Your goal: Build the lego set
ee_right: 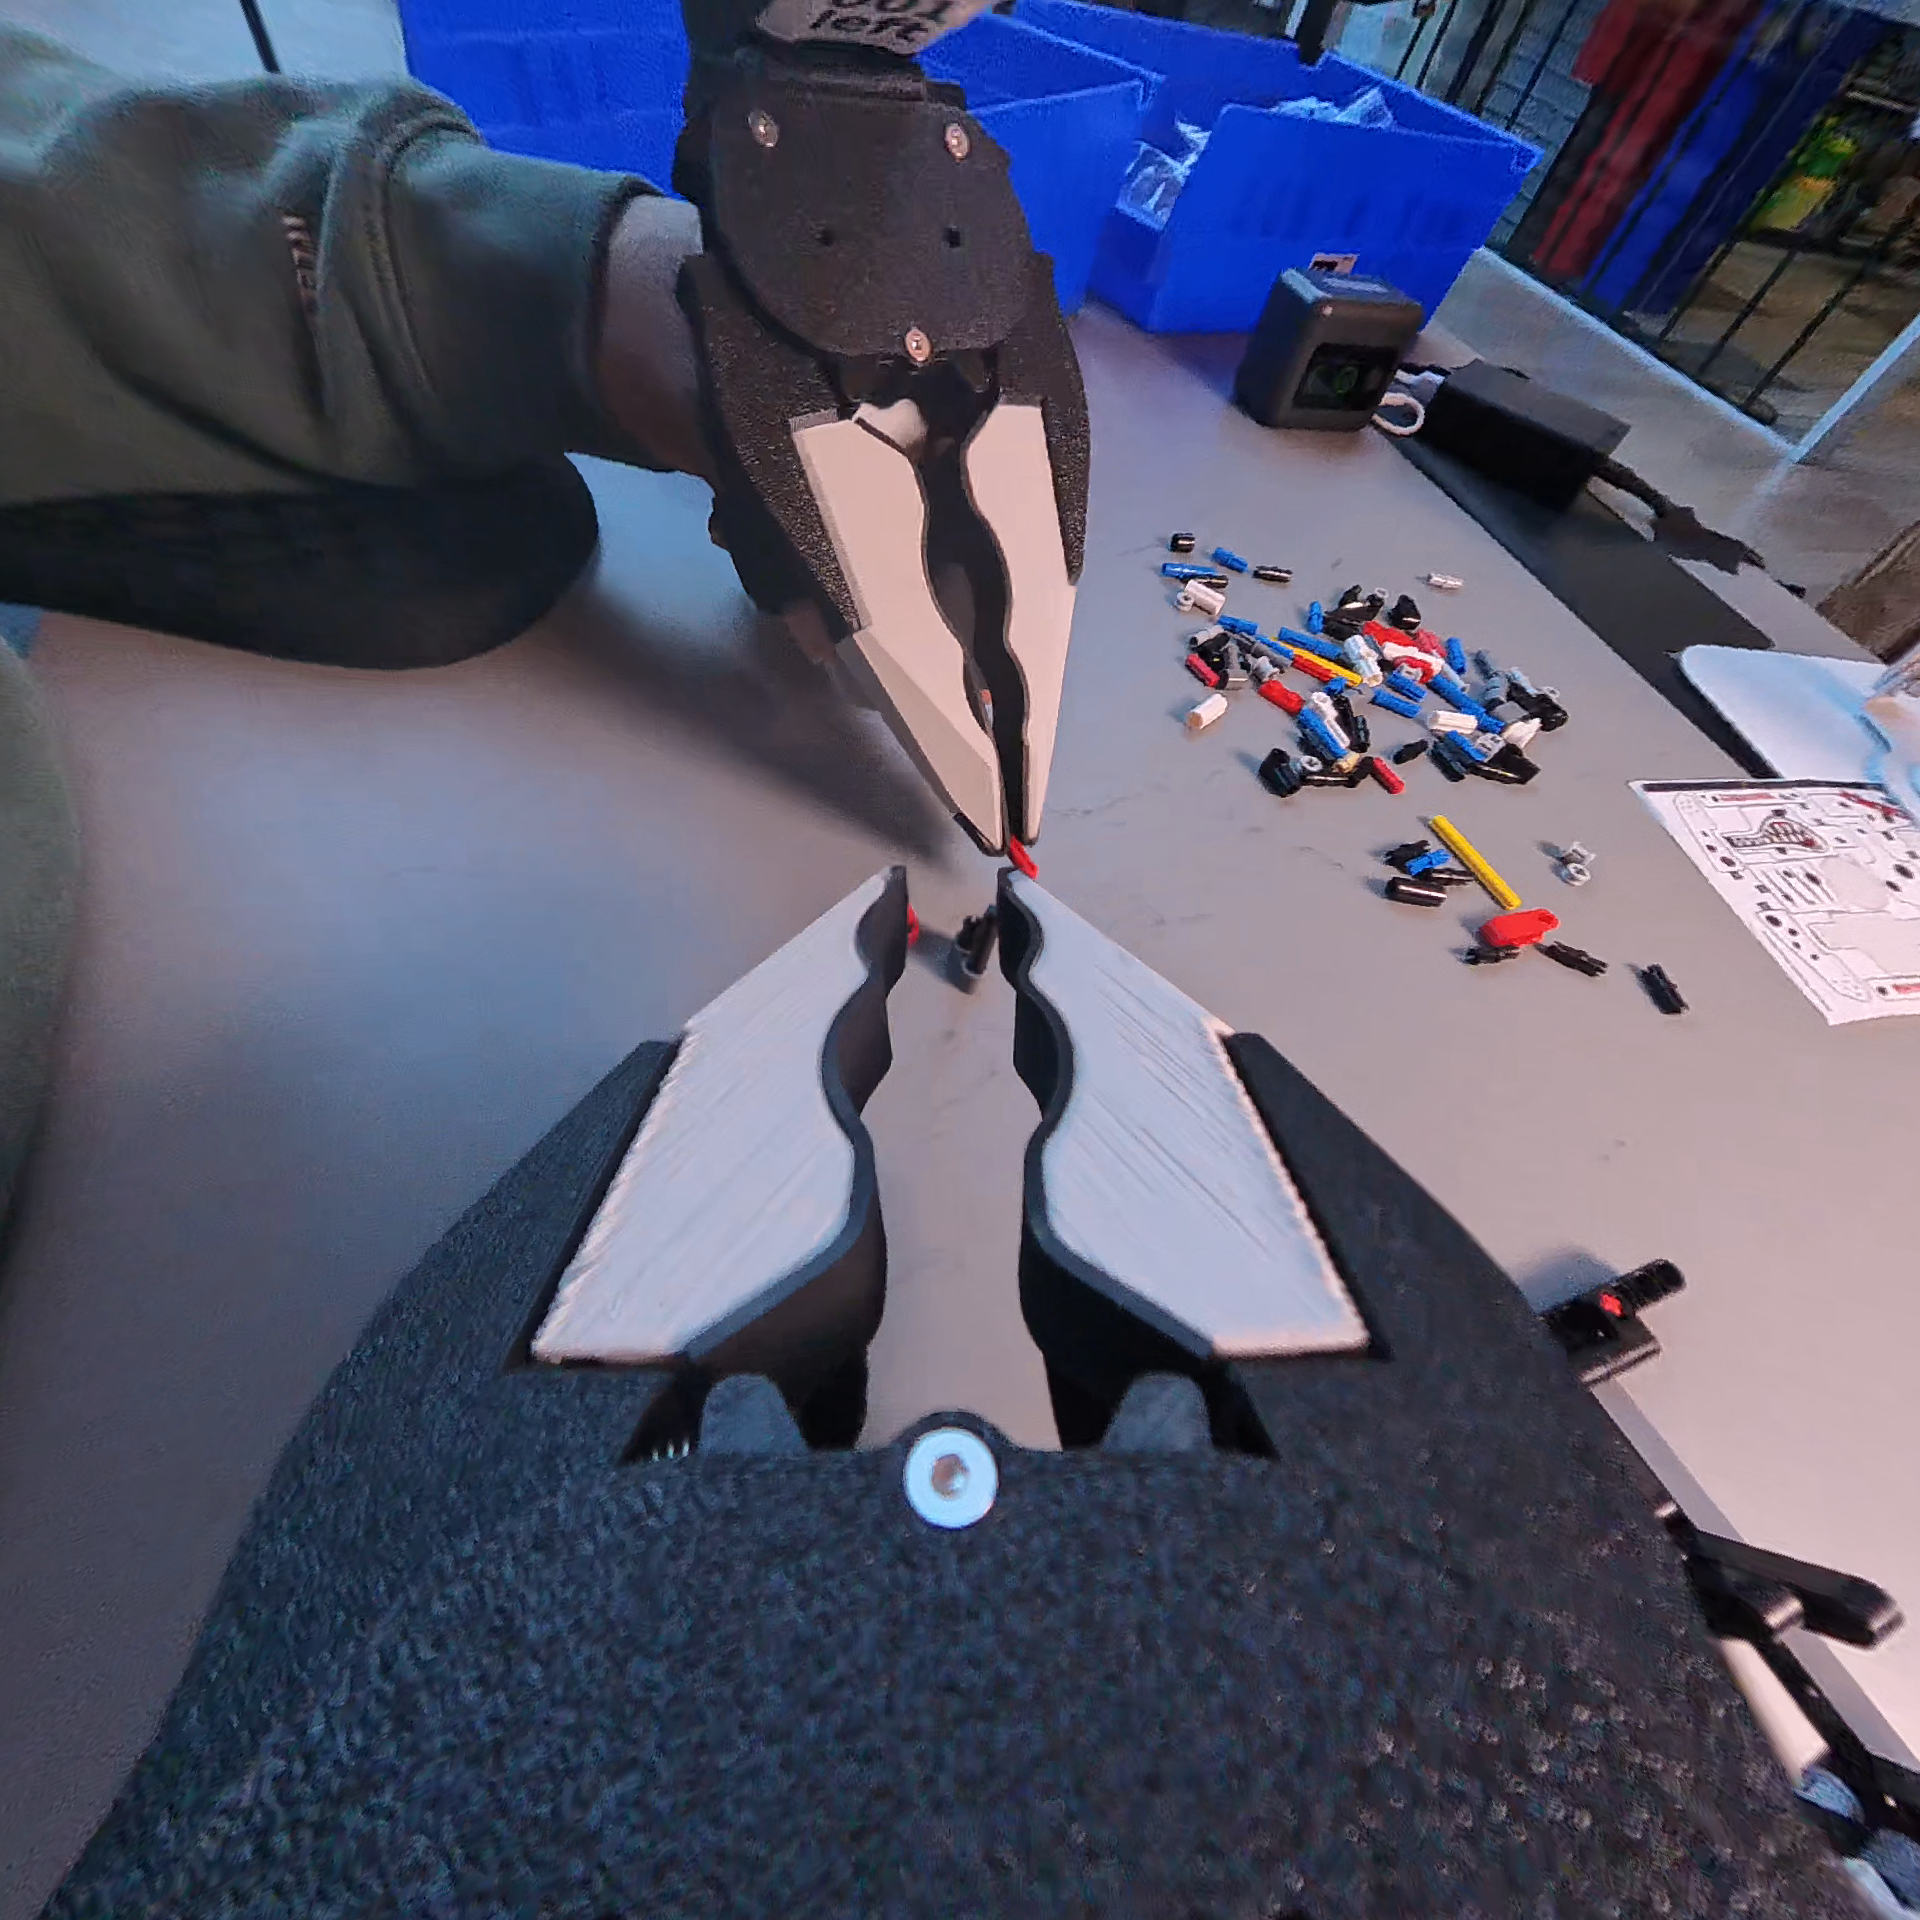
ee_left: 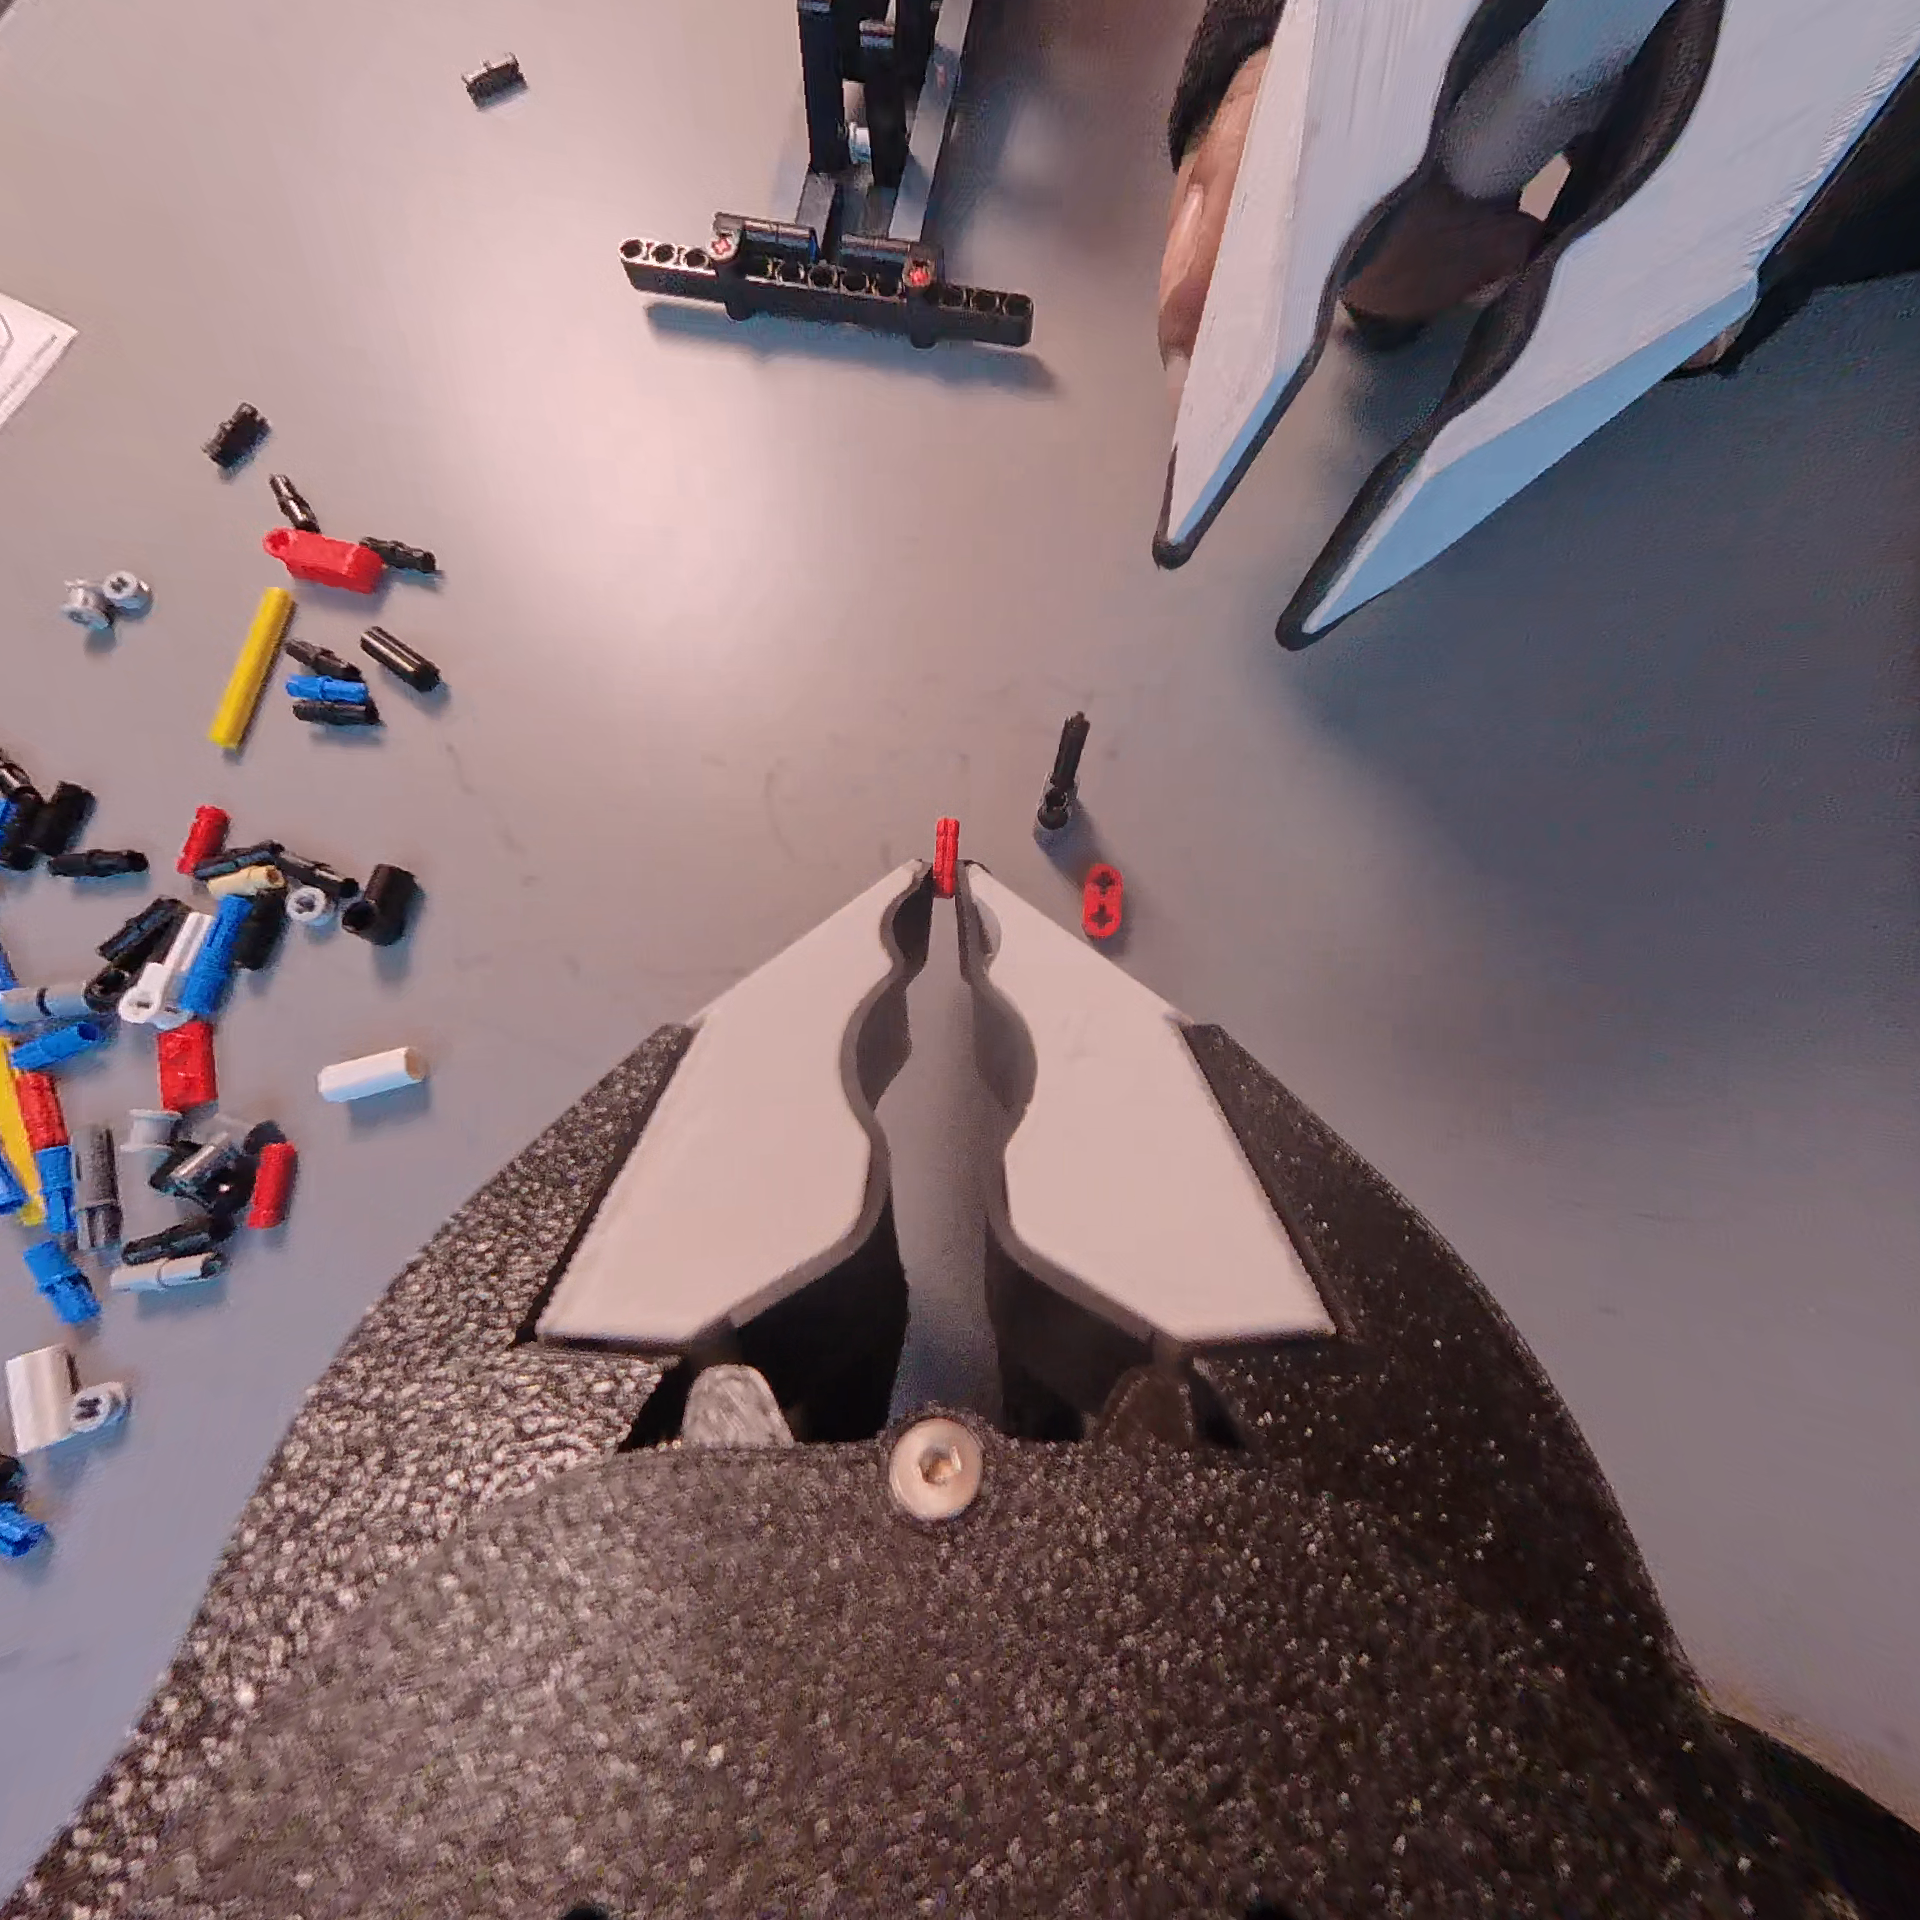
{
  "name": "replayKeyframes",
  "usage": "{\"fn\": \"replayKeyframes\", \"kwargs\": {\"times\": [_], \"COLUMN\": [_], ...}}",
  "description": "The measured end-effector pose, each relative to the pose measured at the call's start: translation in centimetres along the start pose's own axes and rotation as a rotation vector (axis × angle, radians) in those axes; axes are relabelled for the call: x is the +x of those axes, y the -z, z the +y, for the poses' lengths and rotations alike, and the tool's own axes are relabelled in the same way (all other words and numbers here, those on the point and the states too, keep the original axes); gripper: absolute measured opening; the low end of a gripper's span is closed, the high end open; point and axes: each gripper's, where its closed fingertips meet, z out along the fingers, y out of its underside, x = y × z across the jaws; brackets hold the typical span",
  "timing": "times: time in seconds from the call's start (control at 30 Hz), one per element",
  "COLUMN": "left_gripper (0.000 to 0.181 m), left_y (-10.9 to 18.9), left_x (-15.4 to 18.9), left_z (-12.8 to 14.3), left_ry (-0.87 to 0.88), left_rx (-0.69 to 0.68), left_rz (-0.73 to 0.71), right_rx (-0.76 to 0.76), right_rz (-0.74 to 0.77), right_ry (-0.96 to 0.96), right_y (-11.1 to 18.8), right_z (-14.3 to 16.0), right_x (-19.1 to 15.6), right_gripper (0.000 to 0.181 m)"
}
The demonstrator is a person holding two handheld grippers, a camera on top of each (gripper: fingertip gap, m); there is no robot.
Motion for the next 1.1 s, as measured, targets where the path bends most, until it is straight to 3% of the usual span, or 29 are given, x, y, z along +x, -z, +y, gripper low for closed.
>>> {"fn": "replayKeyframes", "kwargs": {"times": [0.23, 0.4, 0.7, 1.1], "left_gripper": [0.019, 0.018, 0.007, 0.007], "left_y": [0.0, 0.2, -0.9, 2.1], "left_x": [1.1, 3.5, 3.2, 4.9], "left_z": [0.9, 0.6, 1.2, -4.6], "left_ry": [0.017, -0.019, -0.072, -0.133], "left_rx": [-0.043, -0.037, -0.073, 0.248], "left_rz": [0.08, 0.193, 0.147, 0.19], "right_rx": [0.018, 0.011, 0.01, 0.047], "right_rz": [0.005, 0.003, 0.002, -0.019], "right_ry": [-0.048, -0.039, -0.036, 0.003], "right_y": [0.5, 0.5, 0.6, 0.3], "right_z": [0.0, 0.1, 0.1, -0.7], "right_x": [0.5, 0.4, 0.4, -0.6], "right_gripper": [0.017, 0.017, 0.017, 0.012]}}
